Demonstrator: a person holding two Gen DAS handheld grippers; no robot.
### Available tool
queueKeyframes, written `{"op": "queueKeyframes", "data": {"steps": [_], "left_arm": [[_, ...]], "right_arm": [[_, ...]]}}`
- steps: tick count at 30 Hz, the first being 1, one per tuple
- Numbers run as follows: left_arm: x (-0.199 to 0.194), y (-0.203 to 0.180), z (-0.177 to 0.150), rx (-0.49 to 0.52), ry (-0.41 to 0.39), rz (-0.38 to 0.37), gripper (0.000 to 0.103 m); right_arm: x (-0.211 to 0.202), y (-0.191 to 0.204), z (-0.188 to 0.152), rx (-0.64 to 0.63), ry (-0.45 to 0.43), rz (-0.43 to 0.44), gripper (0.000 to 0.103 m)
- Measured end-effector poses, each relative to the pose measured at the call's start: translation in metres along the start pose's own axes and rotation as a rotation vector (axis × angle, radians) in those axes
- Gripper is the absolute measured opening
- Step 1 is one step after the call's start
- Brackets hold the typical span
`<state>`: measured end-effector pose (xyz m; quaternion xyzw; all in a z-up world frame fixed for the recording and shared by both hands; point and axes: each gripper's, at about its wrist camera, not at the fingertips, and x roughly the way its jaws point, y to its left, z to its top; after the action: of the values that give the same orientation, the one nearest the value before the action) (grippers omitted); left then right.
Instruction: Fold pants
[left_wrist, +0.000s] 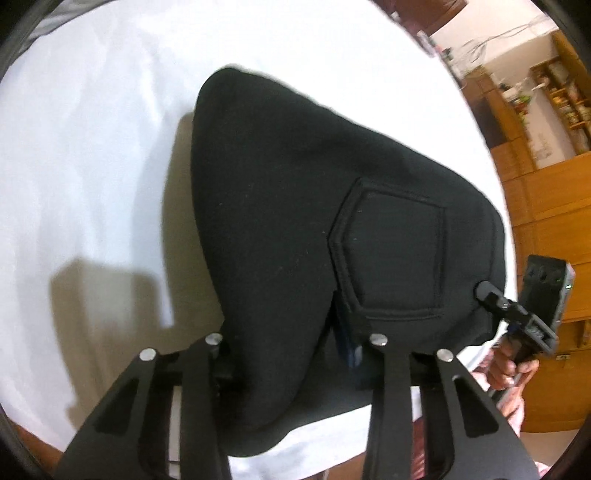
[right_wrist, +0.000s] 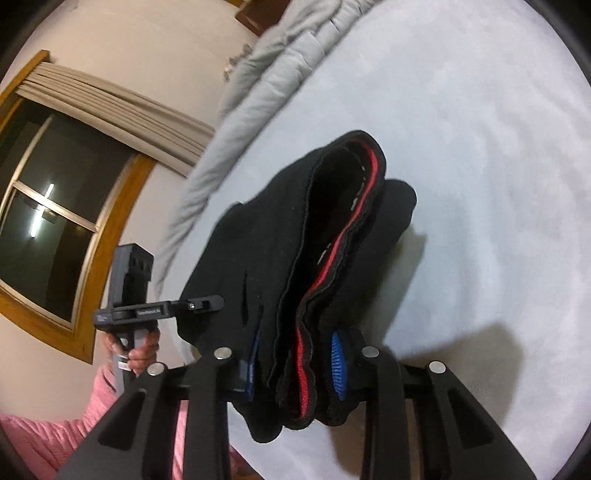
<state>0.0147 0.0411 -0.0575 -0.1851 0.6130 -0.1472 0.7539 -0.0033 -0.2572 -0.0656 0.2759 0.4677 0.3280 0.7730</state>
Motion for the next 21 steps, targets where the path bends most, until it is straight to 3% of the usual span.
{"op": "queueKeyframes", "data": {"steps": [4, 9, 13, 17, 19, 21], "left_arm": [[0.002, -0.023, 0.019, 0.001, -0.031, -0.100, 0.033], [0.018, -0.072, 0.061, 0.064, -0.111, -0.126, 0.034], [0.040, -0.082, 0.104, 0.095, -0.131, -0.131, 0.034], [0.084, -0.070, 0.119, 0.099, -0.078, -0.082, 0.036], [0.111, -0.062, 0.118, 0.103, -0.038, -0.025, 0.042], [0.122, -0.056, 0.113, 0.128, -0.048, -0.043, 0.045]], "right_arm": [[-0.033, 0.001, 0.023, -0.044, -0.080, -0.041, 0.031], [-0.060, -0.015, 0.072, -0.069, -0.127, -0.108, 0.031], [-0.066, -0.051, 0.111, -0.039, -0.139, -0.136, 0.031], [-0.038, -0.108, 0.115, 0.056, -0.060, -0.191, 0.032], [-0.020, -0.138, 0.103, 0.079, -0.022, -0.255, 0.042], [-0.023, -0.158, 0.091, 0.124, -0.060, -0.174, 0.049]]}}
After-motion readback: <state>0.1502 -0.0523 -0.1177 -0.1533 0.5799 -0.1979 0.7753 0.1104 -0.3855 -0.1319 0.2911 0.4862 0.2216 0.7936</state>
